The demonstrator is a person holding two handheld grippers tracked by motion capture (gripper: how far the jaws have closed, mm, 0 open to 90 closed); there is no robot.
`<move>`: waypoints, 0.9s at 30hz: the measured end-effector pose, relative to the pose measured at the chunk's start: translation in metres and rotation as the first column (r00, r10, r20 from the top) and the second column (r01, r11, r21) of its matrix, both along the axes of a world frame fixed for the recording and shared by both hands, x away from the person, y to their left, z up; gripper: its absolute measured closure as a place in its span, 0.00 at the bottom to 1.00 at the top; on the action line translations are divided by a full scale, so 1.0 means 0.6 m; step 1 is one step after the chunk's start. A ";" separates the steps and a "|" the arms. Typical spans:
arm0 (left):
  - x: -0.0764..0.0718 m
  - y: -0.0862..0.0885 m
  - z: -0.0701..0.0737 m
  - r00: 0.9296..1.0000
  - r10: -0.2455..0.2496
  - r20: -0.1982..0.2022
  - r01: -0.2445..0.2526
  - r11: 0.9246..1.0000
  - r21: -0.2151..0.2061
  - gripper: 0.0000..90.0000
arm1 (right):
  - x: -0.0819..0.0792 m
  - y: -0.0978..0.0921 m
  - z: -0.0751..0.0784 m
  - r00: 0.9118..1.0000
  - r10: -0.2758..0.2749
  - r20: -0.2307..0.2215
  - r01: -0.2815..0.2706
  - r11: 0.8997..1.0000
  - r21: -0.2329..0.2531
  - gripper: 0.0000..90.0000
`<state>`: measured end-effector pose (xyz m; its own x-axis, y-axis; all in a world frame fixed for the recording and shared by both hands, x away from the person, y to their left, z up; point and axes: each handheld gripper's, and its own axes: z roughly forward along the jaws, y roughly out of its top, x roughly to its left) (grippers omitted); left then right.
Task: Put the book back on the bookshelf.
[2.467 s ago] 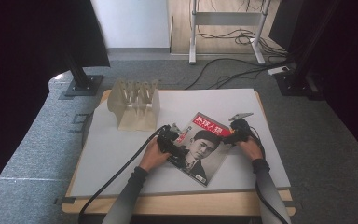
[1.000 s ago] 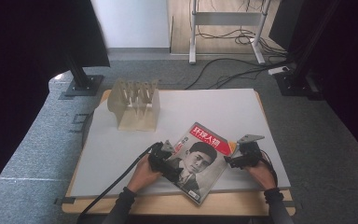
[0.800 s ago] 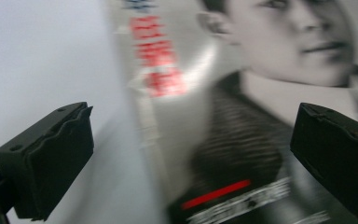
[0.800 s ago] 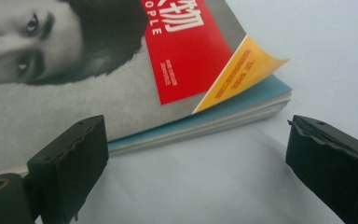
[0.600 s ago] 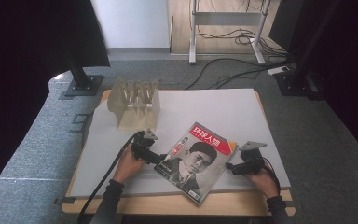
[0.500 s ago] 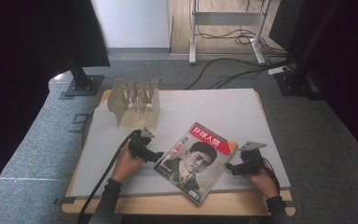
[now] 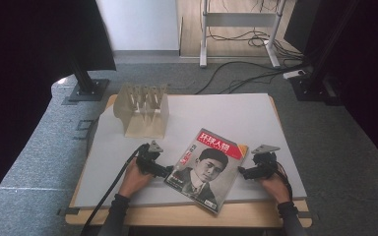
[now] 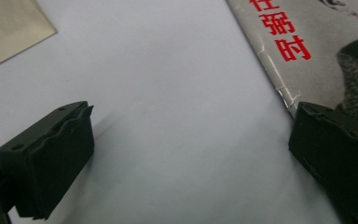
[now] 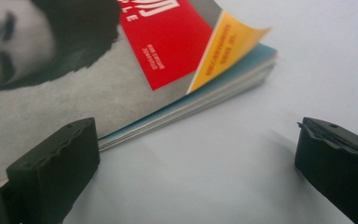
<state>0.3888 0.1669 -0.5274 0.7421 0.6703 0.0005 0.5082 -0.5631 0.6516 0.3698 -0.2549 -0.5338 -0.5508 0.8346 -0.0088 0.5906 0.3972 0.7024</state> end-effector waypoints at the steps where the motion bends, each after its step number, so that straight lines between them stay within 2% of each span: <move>1: -0.004 -0.002 0.000 1.000 -0.001 0.001 0.001 1.000 0.002 0.00 | 0.000 0.000 0.000 1.000 0.000 0.000 0.000 1.000 0.000 0.00; 13: -0.049 -0.030 -0.001 0.999 -0.048 0.001 0.048 0.999 0.000 0.00 | 0.067 0.004 0.002 0.998 -0.055 -0.015 0.055 0.998 -0.007 0.00; 19: -0.060 -0.041 -0.001 0.998 -0.070 0.001 0.070 0.998 -0.003 0.00 | 0.092 0.010 0.005 0.998 -0.062 -0.024 0.061 0.998 -0.026 0.00; 20: -0.064 -0.045 -0.001 0.997 -0.078 0.000 0.078 0.997 -0.003 0.00 | 0.103 0.015 0.006 0.998 -0.065 -0.025 0.064 0.997 -0.036 0.00; 23: -0.070 -0.051 -0.001 0.996 -0.091 0.002 0.091 0.996 -0.002 0.00 | 0.111 0.018 0.007 0.997 -0.069 -0.026 0.068 0.997 -0.039 0.00; 27: -0.079 -0.065 -0.002 0.994 -0.112 -0.001 0.112 0.994 -0.004 0.00 | 0.136 0.029 0.007 0.996 -0.083 -0.029 0.082 0.996 -0.034 0.00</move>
<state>0.3412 0.1282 -0.5284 0.8124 0.5831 -0.0031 0.4431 -0.6138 0.6534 0.4516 -0.2374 -0.5298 -0.4809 0.8765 -0.0215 0.6427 0.3691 0.6714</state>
